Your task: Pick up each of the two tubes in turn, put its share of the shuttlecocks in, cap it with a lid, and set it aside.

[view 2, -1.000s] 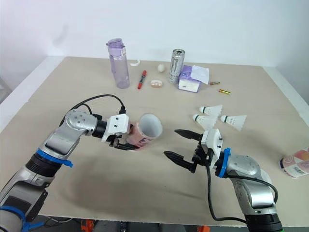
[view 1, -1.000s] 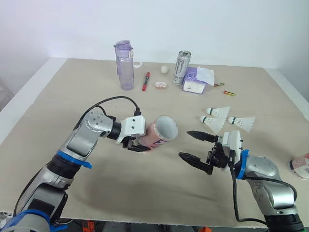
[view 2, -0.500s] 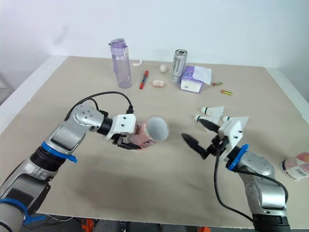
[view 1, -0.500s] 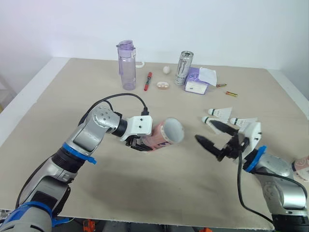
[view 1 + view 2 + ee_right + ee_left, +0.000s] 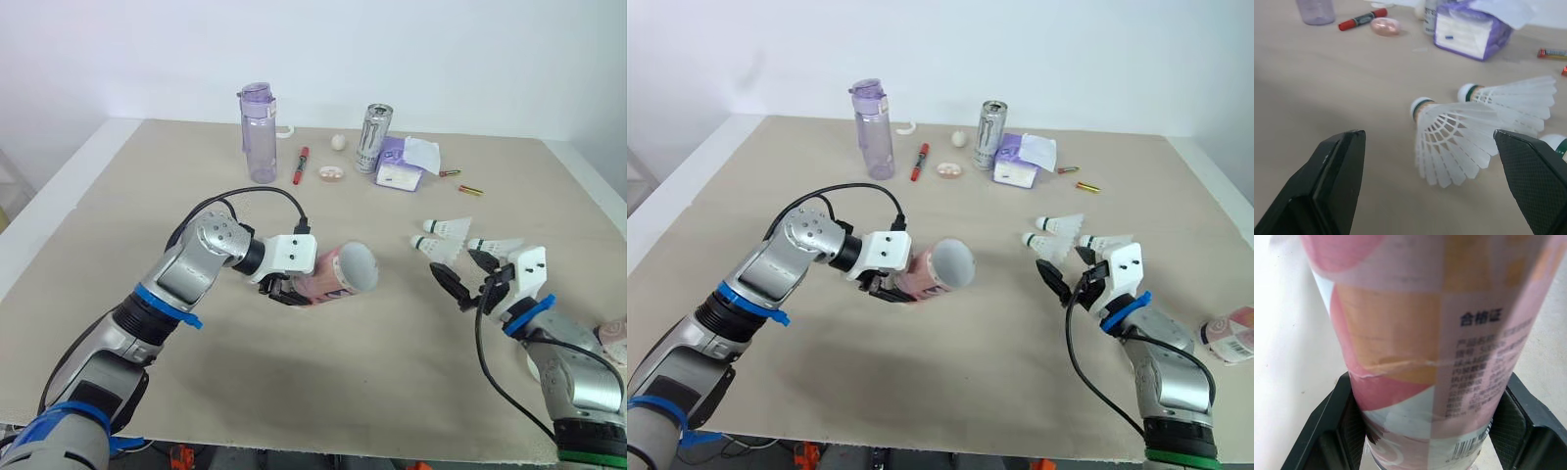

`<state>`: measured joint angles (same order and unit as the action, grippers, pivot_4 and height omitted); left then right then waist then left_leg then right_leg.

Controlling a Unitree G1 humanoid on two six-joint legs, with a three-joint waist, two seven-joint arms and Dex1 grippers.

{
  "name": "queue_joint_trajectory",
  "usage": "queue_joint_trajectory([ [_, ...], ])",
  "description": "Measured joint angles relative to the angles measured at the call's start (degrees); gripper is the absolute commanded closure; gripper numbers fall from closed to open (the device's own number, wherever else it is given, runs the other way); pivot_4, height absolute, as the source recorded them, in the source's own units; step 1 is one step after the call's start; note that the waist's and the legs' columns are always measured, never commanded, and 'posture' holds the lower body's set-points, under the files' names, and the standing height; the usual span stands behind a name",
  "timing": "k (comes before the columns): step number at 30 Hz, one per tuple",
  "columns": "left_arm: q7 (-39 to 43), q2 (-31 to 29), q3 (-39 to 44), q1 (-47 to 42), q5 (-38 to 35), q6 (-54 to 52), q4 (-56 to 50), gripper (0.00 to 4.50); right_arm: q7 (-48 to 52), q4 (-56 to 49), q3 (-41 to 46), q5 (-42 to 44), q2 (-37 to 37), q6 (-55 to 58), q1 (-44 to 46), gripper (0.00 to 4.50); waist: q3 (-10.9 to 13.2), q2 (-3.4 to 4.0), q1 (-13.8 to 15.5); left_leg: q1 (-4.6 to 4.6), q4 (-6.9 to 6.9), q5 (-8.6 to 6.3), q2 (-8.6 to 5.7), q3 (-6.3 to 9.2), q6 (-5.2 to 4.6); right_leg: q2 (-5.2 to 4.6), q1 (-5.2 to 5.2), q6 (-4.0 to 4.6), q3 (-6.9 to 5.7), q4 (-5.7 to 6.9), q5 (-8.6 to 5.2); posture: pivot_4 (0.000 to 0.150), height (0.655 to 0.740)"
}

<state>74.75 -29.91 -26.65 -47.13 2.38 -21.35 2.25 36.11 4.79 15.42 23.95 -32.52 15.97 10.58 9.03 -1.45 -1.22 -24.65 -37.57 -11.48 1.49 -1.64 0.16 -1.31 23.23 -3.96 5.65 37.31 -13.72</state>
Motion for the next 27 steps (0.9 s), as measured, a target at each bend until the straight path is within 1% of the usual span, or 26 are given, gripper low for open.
queue_joint_trajectory([
  [7, -0.24, -0.06, -0.02, 0.03, 0.1, 0.07, 0.1, 1.37, -0.28, 1.94, -1.33, 0.01, 0.75, 2.45, 2.66, 0.0, 0.0, 0.0, 0.0, 0.01, 0.0, 0.01, -0.01, 0.0, -0.01, 0.0, 0.0, -0.01, 0.0, 0.0, 0.01, 0.15, 0.74],
  [9, -0.33, -0.05, -0.02, 0.04, 0.26, 0.07, 0.11, 1.38, -0.28, 2.74, -1.93, 0.01, 1.41, 3.15, 4.05, 0.56, 0.0, 0.0, -0.01, 0.01, 0.0, 0.01, -0.01, 0.01, -0.02, 0.0, 0.0, -0.02, 0.0, 0.0, 0.01, 0.15, 0.74],
  [10, -0.36, -0.04, -0.02, 0.05, 0.26, 0.08, 0.12, 1.38, -0.29, 3.04, -1.99, 0.0, 1.59, 3.24, 4.47, 0.75, 0.0, 0.0, 0.0, 0.0, 0.0, 0.01, -0.01, 0.01, -0.02, -0.01, 0.0, -0.03, -0.01, 0.0, 0.02, 0.15, 0.74],
  [12, -0.42, 0.0, -0.02, 0.05, 0.3, 0.11, 0.14, 1.38, -0.37, 4.13, -2.41, -0.39, 1.87, 3.52, 5.67, 1.63, 0.0, 0.0, 0.0, 0.0, -0.01, 0.01, -0.01, 0.0, -0.02, -0.01, 0.0, -0.05, 0.01, 0.0, 0.03, 0.15, 0.74],
  [13, -0.42, 0.01, -0.02, 0.05, 0.31, 0.12, 0.15, 1.38, -0.38, 4.23, -2.45, -0.45, 1.9, 3.53, 5.77, 1.82, 0.0, 0.0, 0.0, 0.0, -0.01, 0.01, -0.01, 0.0, -0.02, -0.01, 0.0, -0.05, 0.01, 0.0, 0.03, 0.15, 0.74],
  [14, -0.47, 0.07, -0.02, 0.05, 0.35, 0.17, 0.21, 1.38, -0.46, 4.76, -2.74, -0.71, 2.15, 3.57, 6.33, 2.35, 0.0, 0.0, 0.0, 0.0, -0.01, 0.01, -0.01, 0.0, -0.02, -0.01, 0.0, -0.04, 0.0, 0.0, 0.03, 0.15, 0.74],
  [16, -0.53, 0.15, 0.0, 0.05, 0.37, 0.24, 0.41, 1.38, -0.61, 5.96, -3.68, -1.22, 2.55, 3.74, 7.6, 3.16, 0.0, 0.01, -0.01, 0.01, -0.01, 0.03, -0.02, 0.0, -0.04, -0.01, -0.01, -0.05, 0.01, 0.0, 0.03, 0.15, 0.74],
  [17, -0.57, 0.17, 0.0, 0.05, 0.37, 0.25, 0.44, 1.38, -0.68, 6.19, -3.77, -1.28, 2.64, 3.79, 7.86, 3.36, 0.0, 0.01, 0.0, 0.01, -0.01, 0.04, -0.02, 0.0, -0.06, -0.01, -0.01, -0.05, 0.0, 0.0, 0.03, 0.15, 0.74],
  [18, -0.63, 0.22, 0.01, 0.05, 0.39, 0.25, 0.5, 1.38, -0.98, 6.49, -3.87, -1.57, 2.72, 3.87, 8.44, 3.68, -0.01, 0.01, 0.0, 0.01, -0.02, 0.05, -0.03, 0.01, -0.08, -0.01, -0.02, -0.05, 0.01, 0.0, 0.03, 0.15, 0.74],
  [19, -0.67, 0.26, 0.01, 0.05, 0.43, 0.25, 0.5, 1.38, -1.16, 6.83, -3.87, -1.79, 2.72, 3.9, 8.79, 4.31, -0.01, 0.01, 0.0, 0.01, -0.03, 0.05, -0.03, 0.0, -0.08, -0.01, -0.02, -0.05, 0.03, 0.0, 0.03, 0.15, 0.74],
  [20, -0.69, 0.26, 0.01, 0.05, 0.44, 0.25, 0.5, 1.38, -1.2, 6.89, -3.87, -1.8, 2.72, 3.93, 8.86, 4.43, 0.0, 0.01, 0.0, 0.01, -0.03, 0.05, -0.04, 0.0, -0.08, -0.02, -0.02, -0.05, 0.03, 0.0, 0.03, 0.15, 0.74],
  [27, -0.99, 0.37, 0.1, 0.25, 0.51, 0.42, 0.58, 1.38, -1.5, 5.93, -3.85, -1.44, 3.21, 5.04, 9.4, 4.43, -0.01, 0.01, 0.01, 0.01, -0.03, 0.08, -0.04, 0.01, -0.13, -0.02, -0.03, -0.05, 0.03, 0.0, 0.03, 0.15, 0.74],
])
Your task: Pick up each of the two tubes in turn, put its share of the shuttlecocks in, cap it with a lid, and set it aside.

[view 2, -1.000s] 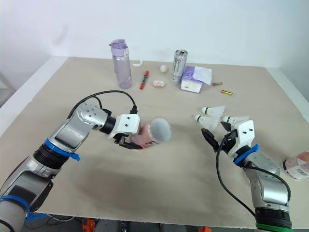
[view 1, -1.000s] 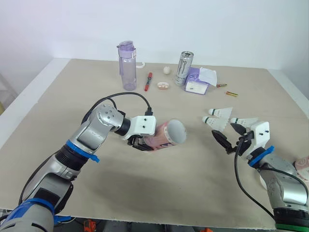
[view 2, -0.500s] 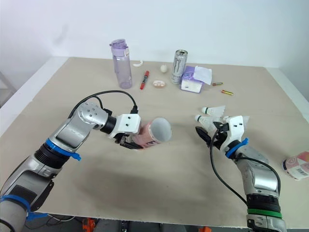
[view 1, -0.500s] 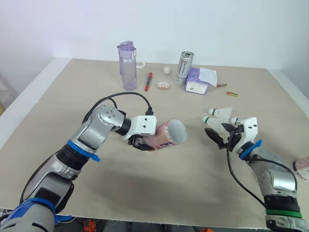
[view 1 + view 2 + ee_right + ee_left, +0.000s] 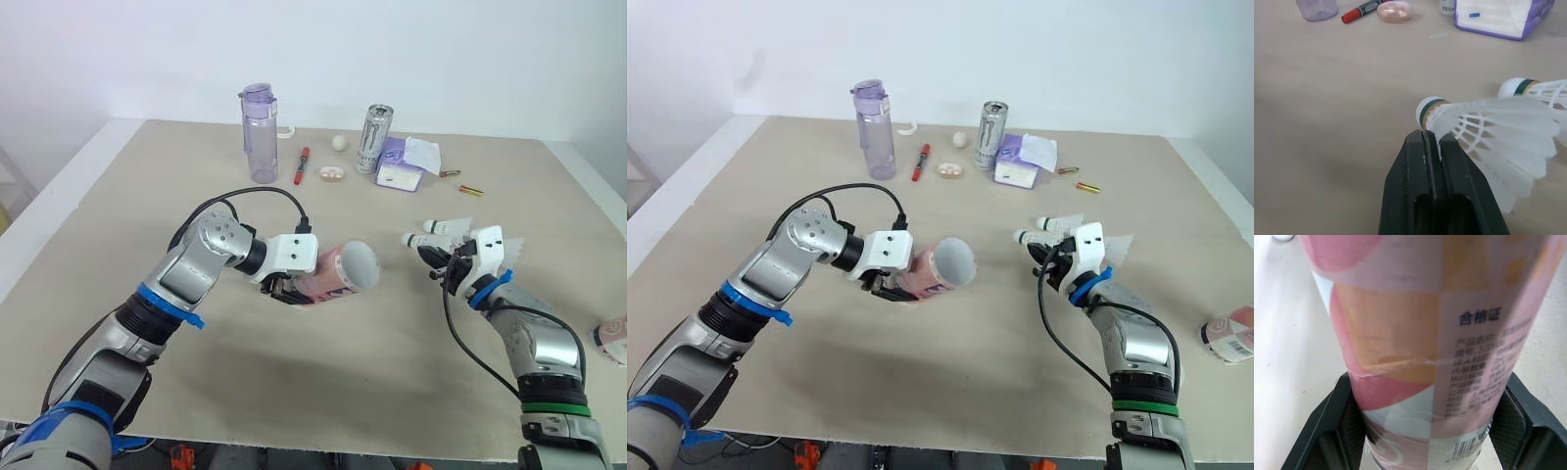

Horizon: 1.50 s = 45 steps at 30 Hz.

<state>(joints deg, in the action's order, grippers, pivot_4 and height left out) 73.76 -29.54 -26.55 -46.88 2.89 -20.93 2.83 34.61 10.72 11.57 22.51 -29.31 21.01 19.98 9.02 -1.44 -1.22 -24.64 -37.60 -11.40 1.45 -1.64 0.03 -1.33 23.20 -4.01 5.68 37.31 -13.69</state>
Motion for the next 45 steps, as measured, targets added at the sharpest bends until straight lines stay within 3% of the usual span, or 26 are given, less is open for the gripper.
queue_joint_trajectory([
  [5, -0.01, 0.6, 0.41, -0.02, -0.27, 0.82, 1.19, 1.38, 4.92, -12.16, 0.19, 2.04, -3.41, -1.67, -2.84, 4.43, 0.03, 0.13, 0.11, -0.04, 0.0, 0.03, -0.12, 0.02, -0.06, -0.06, 0.01, -0.15, 0.07, 0.0, -0.07, 0.15, 0.74],
  [10, -0.05, 1.14, 0.74, -0.06, -0.7, 0.85, 2.44, 1.38, 17.24, -22.02, 0.14, -1.6, -15.38, -16.12, -3.62, 4.43, 0.0, 0.16, 0.09, 0.01, -0.05, 0.04, -0.18, 0.03, -0.07, -0.07, -0.13, -0.18, 0.11, -0.1, -0.11, 0.15, 0.74],
  [16, 0.38, 1.67, 1.54, -0.1, -1.05, 0.91, 3.83, 1.38, 28.94, -28.99, -1.11, -1.36, -21.39, -24.74, -4.08, 4.43, 0.0, 0.16, 0.09, 0.02, -0.05, 0.07, -0.19, 0.03, -0.11, -0.09, -0.14, -0.16, 0.13, -0.09, -0.09, 0.15, 0.74],
  [26, 0.45, 1.97, 1.74, -0.28, -1.14, 1.14, 4.72, 1.38, 30.97, -30.31, -2.86, -0.11, -21.71, -25.11, -2.04, 4.43, 0.01, 0.14, 0.1, 0.02, -0.09, 0.09, -0.21, 0.03, -0.15, -0.12, -0.15, -0.12, 0.13, -0.1, -0.06, 0.15, 0.74],
  [38, 0.44, 2.32, 1.95, -0.44, -1.17, 0.89, 5.25, 1.38, 34.1, -30.01, -11.24, -4.24, -21.6, -28.53, 2.02, 4.43, 0.01, 0.15, 0.13, 0.02, -0.1, 0.11, -0.23, 0.0, -0.17, -0.17, -0.13, -0.1, 0.15, -0.1, -0.05, 0.15, 0.74],
  [40, 0.43, 2.44, 2.11, -0.44, -1.17, 0.81, 5.44, 1.38, 34.04, -29.68, -11.65, -4.73, -21.48, -28.43, 3.25, 3.79, 0.01, 0.14, 0.13, 0.01, -0.1, 0.13, -0.22, 0.01, -0.2, -0.17, -0.12, -0.07, 0.12, -0.1, -0.04, 0.15, 0.74],
  [41, 0.43, 2.46, 2.13, -0.44, -1.17, 0.79, 5.48, 1.38, 34.02, -29.68, -11.7, -4.73, -21.46, -28.41, 3.59, 3.71, 0.01, 0.14, 0.13, 0.01, -0.1, 0.13, -0.22, 0.01, -0.21, -0.17, -0.12, -0.06, 0.12, -0.1, -0.03, 0.15, 0.74],
  [45, 0.46, 2.48, 2.17, -0.44, -1.18, 0.8, 5.5, 1.38, 33.62, -29.69, -11.52, -3.9, -21.43, -26.44, 4.47, 2.01, 0.01, 0.14, 0.13, 0.0, -0.1, 0.13, -0.21, 0.02, -0.21, -0.18, -0.12, -0.06, 0.12, -0.1, -0.03, 0.15, 0.74],
])
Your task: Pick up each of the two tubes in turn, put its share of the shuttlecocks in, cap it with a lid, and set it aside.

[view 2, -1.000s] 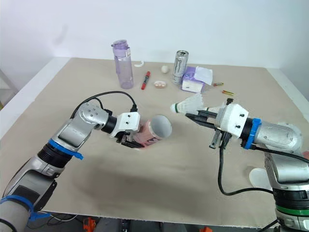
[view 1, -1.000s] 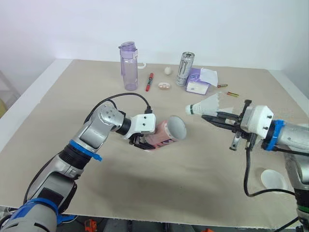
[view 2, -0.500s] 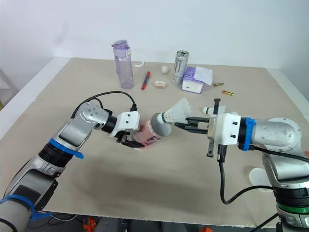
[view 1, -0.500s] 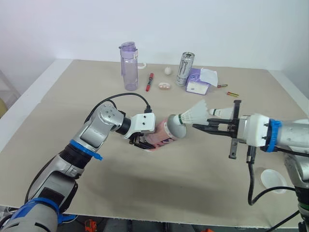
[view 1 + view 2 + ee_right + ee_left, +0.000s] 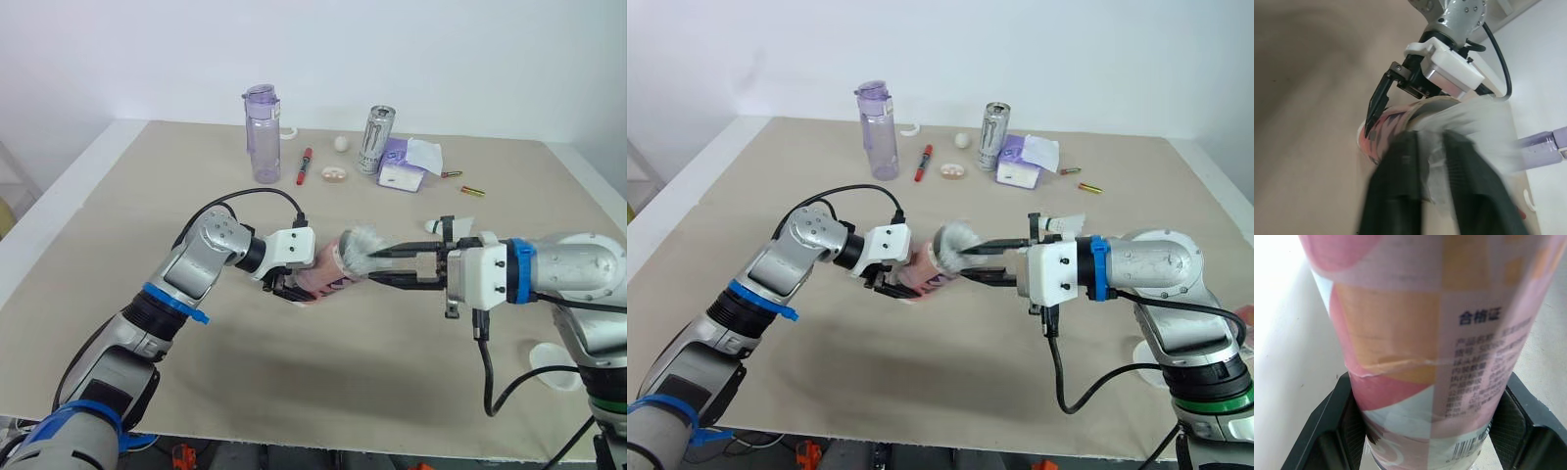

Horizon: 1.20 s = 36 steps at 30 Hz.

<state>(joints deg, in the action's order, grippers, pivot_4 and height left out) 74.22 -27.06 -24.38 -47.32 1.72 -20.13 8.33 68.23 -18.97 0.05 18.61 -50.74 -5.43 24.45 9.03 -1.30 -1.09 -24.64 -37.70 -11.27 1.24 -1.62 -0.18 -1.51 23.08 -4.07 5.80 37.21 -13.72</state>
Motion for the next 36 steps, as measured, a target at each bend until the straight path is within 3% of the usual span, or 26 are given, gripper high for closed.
queue_joint_trajectory([
  [6, 0.06, 0.03, 0.02, -0.01, -0.02, 0.01, 0.04, 1.38, -5.21, -0.1, 5.98, 5.96, 0.78, 8.16, -2.87, 0.04, 0.01, -0.02, 0.01, -0.02, 0.0, 0.0, 0.09, 0.02, 0.0, -0.03, -0.01, 0.01, 0.0, 0.0, 0.0, 0.15, 0.74],
  [12, 0.06, 0.29, -0.03, -0.11, -0.03, 0.1, 0.2, 1.38, -16.31, 5.33, 19.01, 13.53, 4.2, 20.53, -10.11, 0.04, 0.01, -0.11, 0.15, -0.05, 0.0, 0.01, 0.05, 0.02, -0.02, -0.08, -0.05, 0.16, -0.02, -0.05, 0.1, 0.15, 0.74],
  [17, 0.24, 0.16, 0.07, -0.13, 0.0, 0.15, 0.34, 1.38, -27.53, 19.35, 28.03, 10.2, 7.41, 21.64, -14.81, 0.04, -0.01, 0.01, 0.08, -0.03, 0.02, 0.02, -0.06, -0.05, -0.03, -0.07, 0.01, 0.05, 0.02, -0.05, 0.06, 0.15, 0.74],
  [24, 0.13, 0.04, 0.05, -0.12, 0.1, 0.13, 0.44, 1.38, -30.98, 28.84, 29.47, 6.74, 7.32, 20.44, -14.17, 0.04, -0.05, 0.1, -0.09, 0.0, 0.03, 0.04, -0.03, -0.05, -0.08, 0.01, 0.0, 0.0, 0.05, -0.05, 0.08, 0.15, 0.74],
  [36, -0.08, -0.39, 0.15, 0.54, 0.0, -0.07, -0.7, 1.38, -25.54, 48.63, 24.02, 2.65, 6.8, 16.94, -4.89, 0.04, -0.05, 0.1, -0.19, 0.01, 0.1, 0.05, -0.05, -0.06, -0.08, 0.03, -0.01, -0.05, 0.14, -0.06, 0.05, 0.15, 0.74],
])
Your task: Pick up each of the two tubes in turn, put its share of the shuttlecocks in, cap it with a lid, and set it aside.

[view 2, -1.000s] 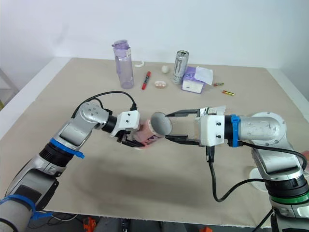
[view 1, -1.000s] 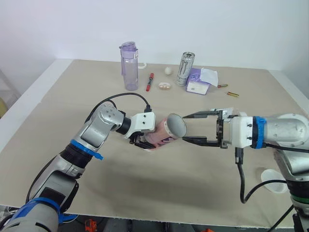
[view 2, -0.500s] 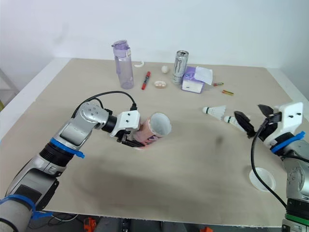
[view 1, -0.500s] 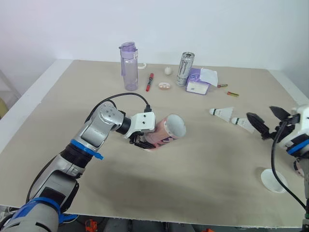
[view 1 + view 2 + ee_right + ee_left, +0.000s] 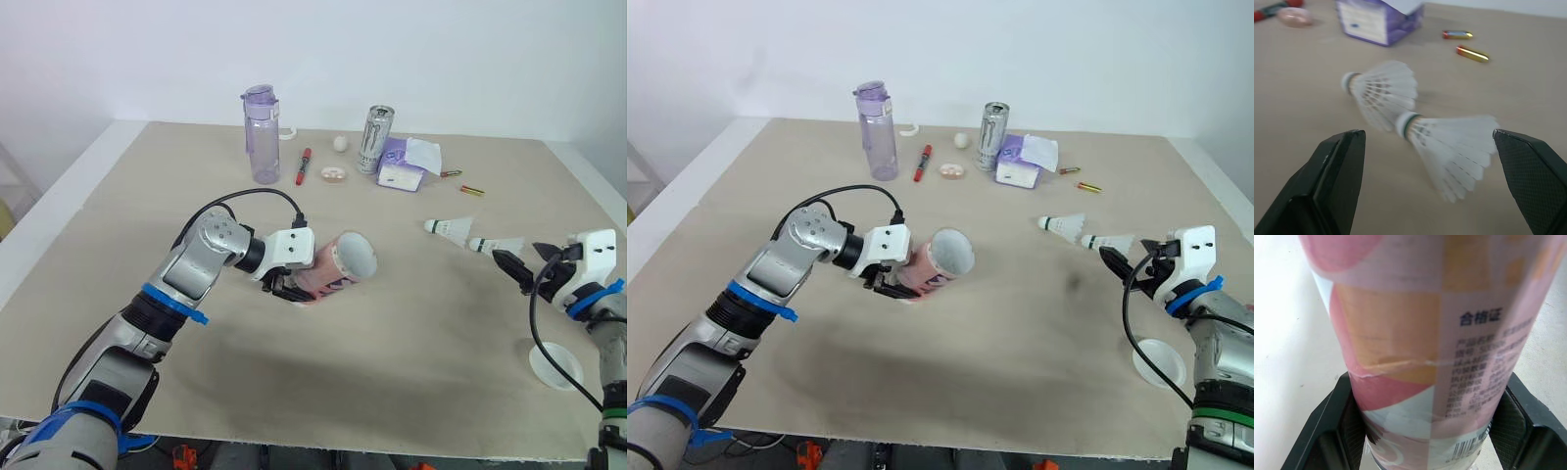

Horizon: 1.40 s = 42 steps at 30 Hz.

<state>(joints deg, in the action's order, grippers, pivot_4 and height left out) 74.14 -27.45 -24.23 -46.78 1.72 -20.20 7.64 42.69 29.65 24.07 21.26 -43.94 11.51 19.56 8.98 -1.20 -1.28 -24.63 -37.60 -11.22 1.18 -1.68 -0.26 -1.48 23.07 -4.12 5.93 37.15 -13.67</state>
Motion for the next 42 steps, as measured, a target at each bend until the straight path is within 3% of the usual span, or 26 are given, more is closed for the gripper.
queue_joint_trajectory([
  [7, -0.46, -0.43, 0.19, 0.71, 0.01, -0.37, -1.19, 1.38, 1.6, 7.93, -1.62, -1.89, -0.56, -1.79, 4.27, 0.04, 0.0, 0.01, -0.16, 0.02, 0.03, 0.0, 0.01, -0.03, 0.0, 0.03, 0.0, 0.0, 0.06, 0.0, 0.0, 0.15, 0.74],
  [15, -0.78, -0.54, 0.26, 0.94, 0.0, -0.89, -1.65, 1.38, 4.48, 9.72, -4.05, -2.37, -0.49, -0.83, 7.21, 0.04, 0.0, 0.01, -0.25, 0.04, 0.03, 0.0, 0.01, -0.04, 0.0, 0.03, 0.0, -0.01, 0.08, 0.0, 0.01, 0.15, 0.74],
  [16, -0.78, -0.54, 0.26, 0.94, 0.0, -0.91, -1.66, 1.38, 4.58, 9.81, -4.15, -2.39, -0.48, -0.79, 7.33, 0.27, 0.0, 0.0, -0.25, 0.04, 0.03, 0.0, 0.01, -0.04, 0.0, 0.03, 0.0, -0.01, 0.08, 0.0, 0.01, 0.15, 0.74],
  [17, -0.77, -0.55, 0.26, 0.94, -0.01, -0.92, -1.66, 1.38, 4.73, 10.16, -4.97, -2.6, -0.47, -0.53, 7.79, 0.82, 0.0, 0.01, -0.25, 0.04, 0.03, 0.0, 0.01, -0.04, 0.0, 0.03, 0.0, -0.01, 0.08, 0.0, 0.01, 0.15, 0.74],
  [18, -0.77, -0.55, 0.26, 0.94, -0.01, -0.92, -1.66, 1.38, 4.73, 10.17, -5.04, -2.61, -0.46, -0.52, 7.81, 0.94, 0.0, 0.01, -0.26, 0.04, 0.03, 0.0, 0.01, -0.04, 0.0, 0.03, 0.0, -0.01, 0.08, 0.0, 0.01, 0.15, 0.74],
  [19, -0.88, -0.55, 0.25, 0.95, 0.0, -0.94, -1.67, 1.38, 4.76, 10.83, -5.6, -3.03, 0.21, -0.22, 8.51, 1.51, 0.0, 0.01, -0.25, 0.04, 0.03, 0.0, 0.01, -0.04, 0.0, 0.03, 0.0, 0.0, 0.08, 0.0, 0.01, 0.15, 0.74],
  [22, -0.99, -0.56, 0.25, 1.09, 0.0, -0.96, -1.88, 1.38, 4.7, 11.46, -5.8, -3.15, 0.45, -0.08, 8.64, 2.26, 0.0, 0.01, -0.24, 0.04, 0.03, 0.0, 0.01, -0.04, 0.0, 0.02, 0.0, 0.0, 0.08, 0.0, 0.01, 0.15, 0.74],
  [24, -1.04, -0.63, 0.25, 1.12, 0.0, -0.96, -1.95, 1.38, 4.56, 12.37, -5.86, -3.36, 0.5, 0.09, 9.26, 3.21, 0.0, 0.01, -0.26, 0.05, 0.03, 0.0, 0.0, -0.07, 0.0, 0.02, 0.0, 0.0, 0.12, 0.0, 0.02, 0.15, 0.74],
  [28, -1.19, -0.65, 0.25, 1.2, 0.0, -0.95, -1.98, 1.38, 4.37, 12.63, -5.88, -3.49, 0.58, 0.04, 10.34, 4.37, 0.0, 0.01, -0.26, 0.06, 0.03, 0.0, 0.01, -0.06, 0.0, 0.03, 0.0, -0.01, 0.1, 0.0, 0.03, 0.15, 0.74],
  [35, -1.23, -0.62, 0.24, 1.2, 0.0, -0.91, -1.98, 1.38, 3.58, 12.64, -5.88, -3.53, 0.73, -0.26, 9.92, 4.46, 0.0, 0.01, -0.25, 0.06, 0.03, 0.0, 0.01, -0.06, 0.0, 0.03, -0.01, -0.01, 0.11, 0.0, 0.03, 0.15, 0.74],
  [38, -1.18, -0.6, 0.25, 1.2, -0.06, -0.82, -1.93, 1.38, 3.07, 8.65, -5.86, -3.54, 0.73, -0.44, 7.21, 4.46, 0.0, 0.01, -0.23, 0.05, 0.03, 0.0, 0.0, -0.05, 0.0, 0.02, -0.01, -0.04, 0.11, 0.0, 0.01, 0.15, 0.74],
  [39, -1.2, -0.62, 0.32, 1.19, -0.04, -0.67, -1.65, 1.38, 2.08, 1.84, -5.83, -3.47, 0.71, -0.17, 5.25, 4.46, 0.0, 0.03, -0.26, 0.08, 0.03, 0.0, 0.01, -0.06, 0.0, 0.02, 0.0, -0.05, 0.16, 0.0, 0.05, 0.15, 0.74],
  [42, -1.27, -0.57, 0.31, 1.19, -0.04, -0.57, -1.55, 1.38, 1.92, -0.65, -5.79, -3.43, 0.51, 0.01, 5.0, 4.46, 0.0, 0.02, -0.24, 0.09, 0.03, 0.0, 0.01, -0.05, 0.0, 0.03, -0.02, -0.04, 0.12, 0.0, 0.06, 0.15, 0.74],
])
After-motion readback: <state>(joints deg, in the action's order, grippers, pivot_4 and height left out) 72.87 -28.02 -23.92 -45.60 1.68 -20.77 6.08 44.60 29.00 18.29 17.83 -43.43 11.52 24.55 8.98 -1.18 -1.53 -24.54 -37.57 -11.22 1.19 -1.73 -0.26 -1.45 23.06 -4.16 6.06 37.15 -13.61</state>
